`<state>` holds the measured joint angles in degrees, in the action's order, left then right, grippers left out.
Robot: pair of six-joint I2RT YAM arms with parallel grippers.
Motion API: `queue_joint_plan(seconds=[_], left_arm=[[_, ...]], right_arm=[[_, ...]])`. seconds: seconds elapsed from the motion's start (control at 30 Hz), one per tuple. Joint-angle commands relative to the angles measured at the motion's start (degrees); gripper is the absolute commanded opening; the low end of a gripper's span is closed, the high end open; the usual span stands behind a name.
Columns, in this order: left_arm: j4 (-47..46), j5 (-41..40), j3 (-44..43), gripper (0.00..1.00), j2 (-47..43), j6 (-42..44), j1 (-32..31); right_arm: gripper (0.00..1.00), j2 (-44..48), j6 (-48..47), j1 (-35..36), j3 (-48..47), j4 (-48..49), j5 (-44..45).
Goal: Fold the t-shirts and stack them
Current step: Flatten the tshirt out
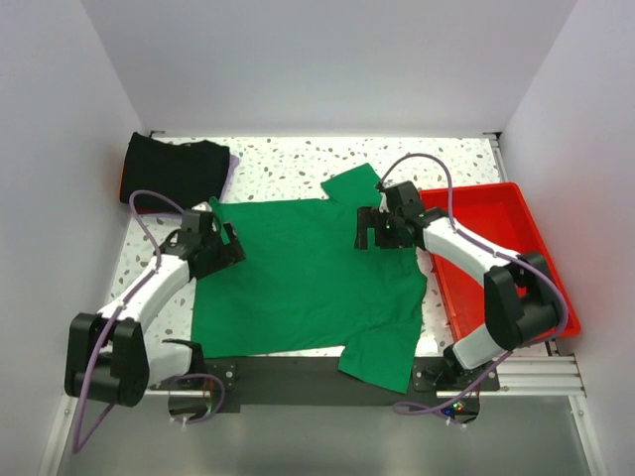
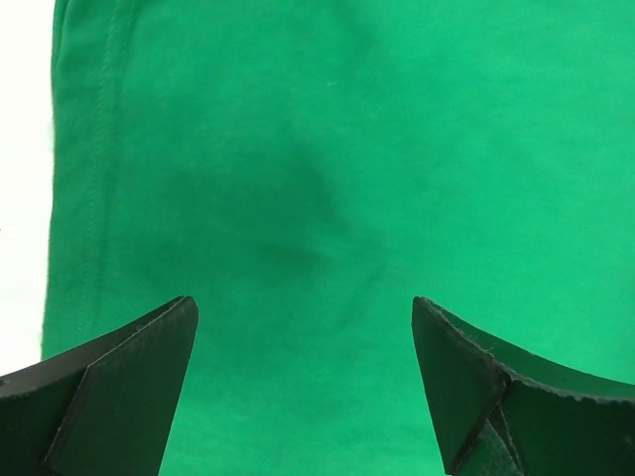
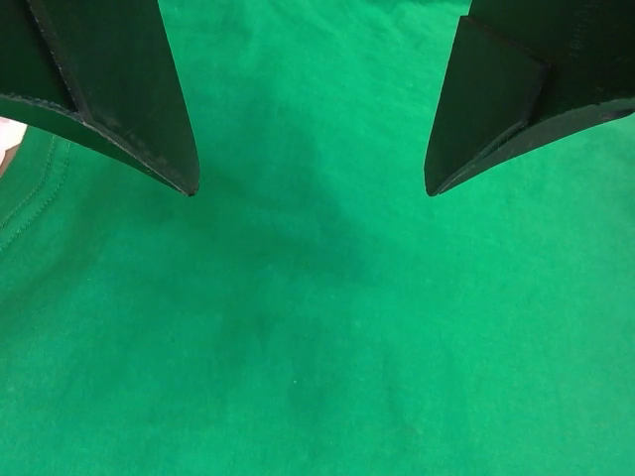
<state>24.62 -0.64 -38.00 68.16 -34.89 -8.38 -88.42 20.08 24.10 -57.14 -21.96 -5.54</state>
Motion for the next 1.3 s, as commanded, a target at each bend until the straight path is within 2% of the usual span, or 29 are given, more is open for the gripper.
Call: queue_joint_plan(seconds=[0.0,0.27,0.67,0.93,1.27], left_arm=[[-3.79,-3.83,0.73,0.94,4.15,2.1,-0.23],[-6.95,-6.12,0.21,0.96,9.7,3.52,-0.23],[-9.77,-8.32,-2.08,0.97,18.93,5.89,-0.14],[-9.59,-11.57,-9.72,0.98,27.72,7.82,-0.14],[-7.66,-14.56,-22.72,1.0,38.97,9.58,-0.14]], right_arm=[[0.99,1.06,0.93,0.16,0.11,3.06,0.18],[0.98,-5.78,0.23,0.07,-2.18,4.46,1.5],[0.99,-17.57,-1.53,0.07,-11.05,-0.02,5.36],[0.99,-25.64,-0.92,-0.01,-20.36,-3.26,9.93],[0.98,-36.2,-1.09,-0.81,-38.28,-9.68,11.69]])
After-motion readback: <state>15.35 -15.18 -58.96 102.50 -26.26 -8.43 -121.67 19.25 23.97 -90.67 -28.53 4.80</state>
